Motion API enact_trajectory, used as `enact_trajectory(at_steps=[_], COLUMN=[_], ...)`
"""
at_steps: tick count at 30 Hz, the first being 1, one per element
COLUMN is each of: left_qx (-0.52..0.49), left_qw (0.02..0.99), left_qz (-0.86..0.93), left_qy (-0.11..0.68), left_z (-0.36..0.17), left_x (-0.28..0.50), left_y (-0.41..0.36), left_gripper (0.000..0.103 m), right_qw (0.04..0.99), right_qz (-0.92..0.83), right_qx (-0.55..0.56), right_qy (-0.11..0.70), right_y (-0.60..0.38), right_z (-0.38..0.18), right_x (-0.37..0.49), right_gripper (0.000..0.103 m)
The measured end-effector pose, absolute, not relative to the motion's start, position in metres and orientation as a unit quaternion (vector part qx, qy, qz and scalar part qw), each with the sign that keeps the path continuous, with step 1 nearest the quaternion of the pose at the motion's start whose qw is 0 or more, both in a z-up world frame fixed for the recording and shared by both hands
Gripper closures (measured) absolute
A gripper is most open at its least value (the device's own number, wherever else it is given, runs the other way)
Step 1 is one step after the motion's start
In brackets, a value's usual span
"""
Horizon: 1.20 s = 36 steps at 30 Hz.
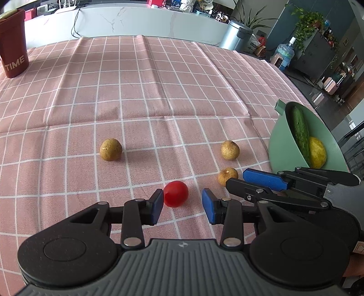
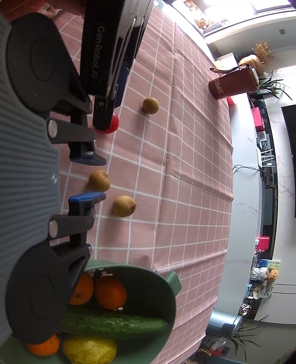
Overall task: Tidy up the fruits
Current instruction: 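Grasp the red cherry tomato with the left gripper while the right grasps a small brown fruit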
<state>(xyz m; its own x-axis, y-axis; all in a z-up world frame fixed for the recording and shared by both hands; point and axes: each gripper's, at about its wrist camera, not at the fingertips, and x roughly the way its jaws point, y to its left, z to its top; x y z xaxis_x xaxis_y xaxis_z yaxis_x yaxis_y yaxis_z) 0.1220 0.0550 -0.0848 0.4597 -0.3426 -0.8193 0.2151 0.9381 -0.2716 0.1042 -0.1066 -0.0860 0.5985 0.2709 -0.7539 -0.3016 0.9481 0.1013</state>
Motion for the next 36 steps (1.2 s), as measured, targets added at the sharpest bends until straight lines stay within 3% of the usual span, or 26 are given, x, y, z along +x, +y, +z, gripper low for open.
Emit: enact_trajectory(at_steps=[12,26,36], left_qx=[-0.053,-0.068,-0.054], left_qw=[0.849,0.843,0.847], left_qz=[-0.156,-0.142,-0.140], left_qy=[0.502,0.514,0.510], left_z=[-0.094,-0.099,-0.099], left_x=[0.129,0.131,0.128], left_y=[0.054,0.061,0.054], left_gripper=[0.064,0.089,0.099], right_qw=[0.887,0.883,0.890], right_qz=[0.160,0.160,0.166], right_qx=[-0.013,-0.014,-0.011], right_qy=[0.433,0.441,0.424], right_y=[-0.105,-0.104,-0.106], right_z=[-0.093,-0.096,-0.086], right_x=[0.113,0.115,0.106], right_gripper=[0.082,0.086,0.088])
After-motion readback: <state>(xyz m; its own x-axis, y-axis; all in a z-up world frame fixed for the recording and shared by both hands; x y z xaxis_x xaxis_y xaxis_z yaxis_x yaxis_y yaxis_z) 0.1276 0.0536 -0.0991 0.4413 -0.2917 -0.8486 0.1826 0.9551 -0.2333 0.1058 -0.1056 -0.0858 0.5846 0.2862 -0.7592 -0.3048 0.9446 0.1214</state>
